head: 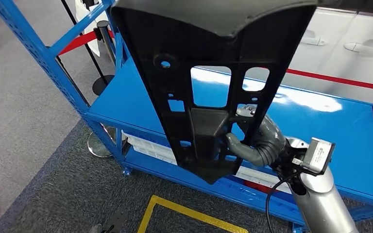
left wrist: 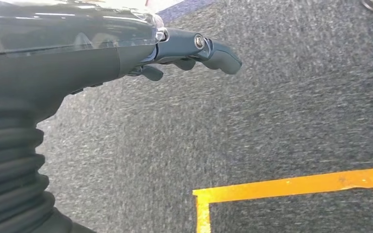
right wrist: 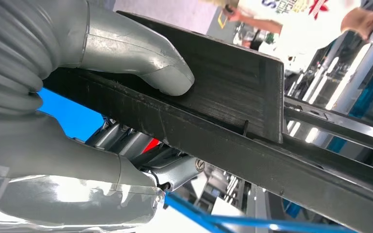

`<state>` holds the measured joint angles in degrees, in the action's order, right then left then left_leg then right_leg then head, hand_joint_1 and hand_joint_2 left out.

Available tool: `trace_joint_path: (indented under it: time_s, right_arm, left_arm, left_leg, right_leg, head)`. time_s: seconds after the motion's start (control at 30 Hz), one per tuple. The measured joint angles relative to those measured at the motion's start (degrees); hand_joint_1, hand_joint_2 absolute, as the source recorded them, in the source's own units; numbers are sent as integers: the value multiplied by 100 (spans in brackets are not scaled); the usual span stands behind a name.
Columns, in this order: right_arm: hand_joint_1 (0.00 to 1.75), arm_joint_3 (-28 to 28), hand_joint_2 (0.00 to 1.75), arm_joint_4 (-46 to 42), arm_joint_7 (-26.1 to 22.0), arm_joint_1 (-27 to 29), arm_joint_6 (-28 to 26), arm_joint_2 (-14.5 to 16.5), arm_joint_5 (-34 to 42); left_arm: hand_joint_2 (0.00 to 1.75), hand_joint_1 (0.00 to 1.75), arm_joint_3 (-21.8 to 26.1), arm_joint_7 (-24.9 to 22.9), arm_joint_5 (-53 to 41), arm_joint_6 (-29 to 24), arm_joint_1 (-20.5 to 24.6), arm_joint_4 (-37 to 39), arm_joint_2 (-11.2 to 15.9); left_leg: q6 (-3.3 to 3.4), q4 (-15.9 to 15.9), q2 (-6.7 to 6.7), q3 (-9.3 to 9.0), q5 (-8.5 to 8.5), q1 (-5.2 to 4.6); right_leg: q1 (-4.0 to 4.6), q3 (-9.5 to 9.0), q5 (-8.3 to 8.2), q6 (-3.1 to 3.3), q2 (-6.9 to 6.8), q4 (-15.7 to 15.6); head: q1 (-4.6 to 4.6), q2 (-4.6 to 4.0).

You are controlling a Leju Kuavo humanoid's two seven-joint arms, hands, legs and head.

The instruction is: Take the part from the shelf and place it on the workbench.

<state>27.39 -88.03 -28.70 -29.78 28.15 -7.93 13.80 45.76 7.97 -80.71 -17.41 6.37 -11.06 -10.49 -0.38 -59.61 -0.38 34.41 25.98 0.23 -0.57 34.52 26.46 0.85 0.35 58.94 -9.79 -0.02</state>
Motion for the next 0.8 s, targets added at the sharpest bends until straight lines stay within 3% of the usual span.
trace_joint_path:
  time_s: [0.1, 0.2, 0.37, 0.47, 0.5, 0.6, 0.7, 0.8]
  right_arm:
    - [175, 79, 175, -58, 0, 260, 58, -61, 61]
    - [175, 150, 175, -114, -33, 400, 26, -118, 60]
    - [175, 169, 175, -126, -44, 421, 6, -131, 52]
    - [175, 222, 175, -145, -47, 593, -49, -161, -23]
    - [175, 247, 175, -163, -44, 663, -82, -171, -52]
    - [175, 279, 175, -210, -10, 717, -163, -178, -55]
    - [175, 248, 175, -213, 34, 726, -242, -182, 13]
    - [175, 174, 175, -213, 74, 757, -336, -184, 89]
  left_arm:
    - [175, 0, 25, 126, 47, 2, -18, 0, 0]
    - [175, 0, 45, 200, 63, 14, -32, 0, -7]
    - [175, 0, 48, 218, 65, 20, -32, 0, -7]
    - [175, 0, 73, 220, 73, -1, -31, 0, -8]
    - [175, 0, 82, 183, 64, -30, -28, 0, -14]
    - [175, 0, 87, 33, 48, -97, -22, 0, -31]
    - [175, 0, 107, -149, 119, -102, -17, 0, -28]
    - [175, 0, 135, -321, 145, -107, -14, 0, -28]
  left_leg:
    - [77, 158, -7, -62, -17, -11]
    - [177, 269, 3, -109, -83, 28]
    - [193, 277, 7, -112, -89, 23]
    - [208, 265, 5, -112, -80, 16]
    - [181, 210, -1, -101, -46, 5]
    - [54, 81, -14, -62, 35, -13]
    - [-38, -54, -2, -8, 158, 5]
    - [-118, -986, 6, 369, 713, 32]
  right_leg:
    - [3, 1, 0, -88, -12, -20]
    - [8, 72, 182, -151, -17, 171]
    - [7, 134, 292, -155, -16, 321]
    - [-18, 556, 647, -185, -16, 1225]
    - [-25, 518, 581, -187, -16, 1145]
    - [-20, 29, 55, -123, -2, 82]
    - [-41, 27, 22, -30, -6, 56]
    - [-52, 28, -5, 29, -37, 51]
  head:
    - [0, 0]
    - [3, 0]
    - [4, 0]
    - [4, 0]
    - [4, 0]
    - [2, 0]
    - [2, 0]
    - [2, 0]
